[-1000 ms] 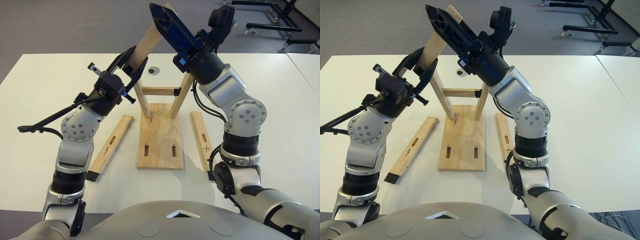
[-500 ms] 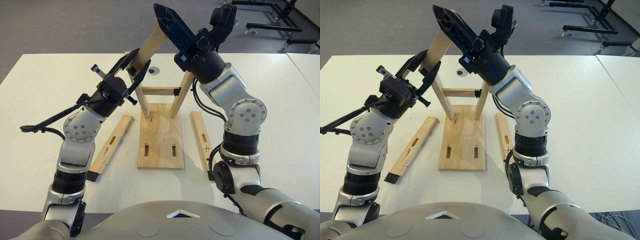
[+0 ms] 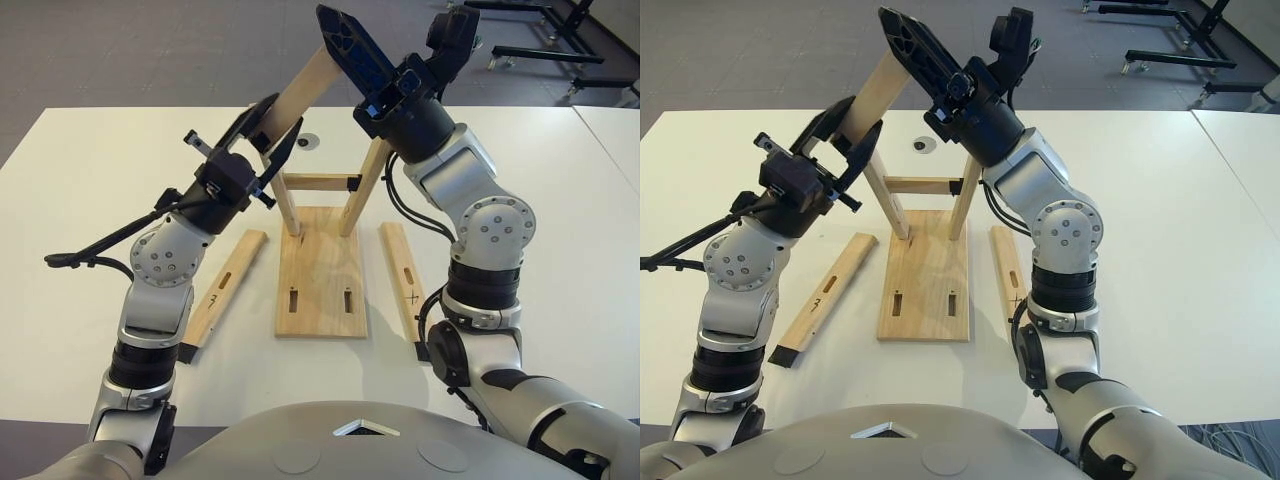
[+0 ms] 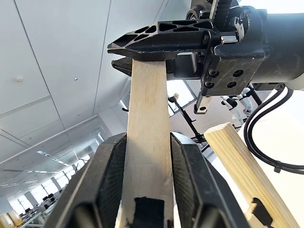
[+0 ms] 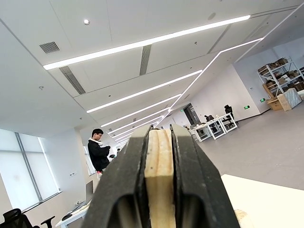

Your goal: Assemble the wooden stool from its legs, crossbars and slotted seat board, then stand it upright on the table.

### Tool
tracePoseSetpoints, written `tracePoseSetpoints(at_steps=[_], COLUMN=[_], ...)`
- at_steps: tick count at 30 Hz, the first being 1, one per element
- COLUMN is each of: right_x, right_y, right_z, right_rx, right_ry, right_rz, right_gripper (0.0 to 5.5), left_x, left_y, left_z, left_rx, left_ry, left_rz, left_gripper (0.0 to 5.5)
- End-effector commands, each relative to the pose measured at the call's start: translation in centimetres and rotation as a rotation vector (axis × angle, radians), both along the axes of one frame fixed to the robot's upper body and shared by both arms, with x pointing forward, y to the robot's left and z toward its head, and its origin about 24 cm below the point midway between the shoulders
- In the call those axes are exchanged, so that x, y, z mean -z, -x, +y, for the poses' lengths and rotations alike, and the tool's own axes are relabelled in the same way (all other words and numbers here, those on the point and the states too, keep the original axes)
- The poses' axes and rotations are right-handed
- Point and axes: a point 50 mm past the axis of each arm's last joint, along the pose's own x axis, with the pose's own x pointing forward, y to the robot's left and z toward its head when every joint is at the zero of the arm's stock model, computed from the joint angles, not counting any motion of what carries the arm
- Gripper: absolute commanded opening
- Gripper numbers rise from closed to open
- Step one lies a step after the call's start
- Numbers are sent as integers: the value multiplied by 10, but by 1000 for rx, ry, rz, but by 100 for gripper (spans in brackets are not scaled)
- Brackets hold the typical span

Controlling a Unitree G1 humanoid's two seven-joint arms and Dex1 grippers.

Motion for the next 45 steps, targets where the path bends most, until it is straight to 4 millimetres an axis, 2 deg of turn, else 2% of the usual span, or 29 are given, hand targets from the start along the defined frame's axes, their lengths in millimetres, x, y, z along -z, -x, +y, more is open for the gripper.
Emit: tracePoseSetpoints(at_steps=[1, 5, 9, 11, 13, 16, 18, 20, 22, 27, 30, 33, 42, 45], right_x=[-12, -18, -23, -20, -5, 34, 64, 84, 94, 96, 87, 86, 118, 123], right_y=[-2, -4, -5, 4, 36, 68, 80, 80, 79, 92, 107, 114, 120, 126], right_z=[-1, -15, -52, -81, -108, -122, -127, -128, -129, -126, -114, -112, -98, -95], right_rx=[0, 27, 63, 29, -115, -229, -159, -15, 172, 432, 509, 617, 739, 794], right_ry=[-12, -34, -66, -59, 22, 191, 291, 381, 478, 691, 787, 855, 850, 847], right_rz=[-23, -6, 32, 41, 55, 252, 409, 501, 530, 447, 316, 247, 363, 369], right_gripper=[39, 39, 39, 39, 39, 39, 39, 39, 39, 39, 39, 39, 39, 39], left_x=[1, 5, 11, 12, 11, 11, 10, 8, 7, 5, 3, 1, -6, -8], left_y=[-1, 6, 15, 21, 25, 34, 41, 48, 54, 67, 68, 65, 47, 42], left_z=[16, 27, 39, 47, 56, 70, 80, 88, 92, 101, 104, 105, 108, 107], left_rx=[-134, -204, -295, -369, -436, -539, -604, -667, -701, -767, -772, -763, -670, -635], left_ry=[41, 64, 74, 83, 107, 140, 152, 162, 165, 158, 146, 142, 97, 81], left_rz=[8, 23, 40, 33, 33, 39, 37, 29, 30, 40, 41, 42, 65, 74], left_gripper=[220, 238, 238, 238, 238, 238, 238, 238, 238, 238, 238, 238, 238, 238])
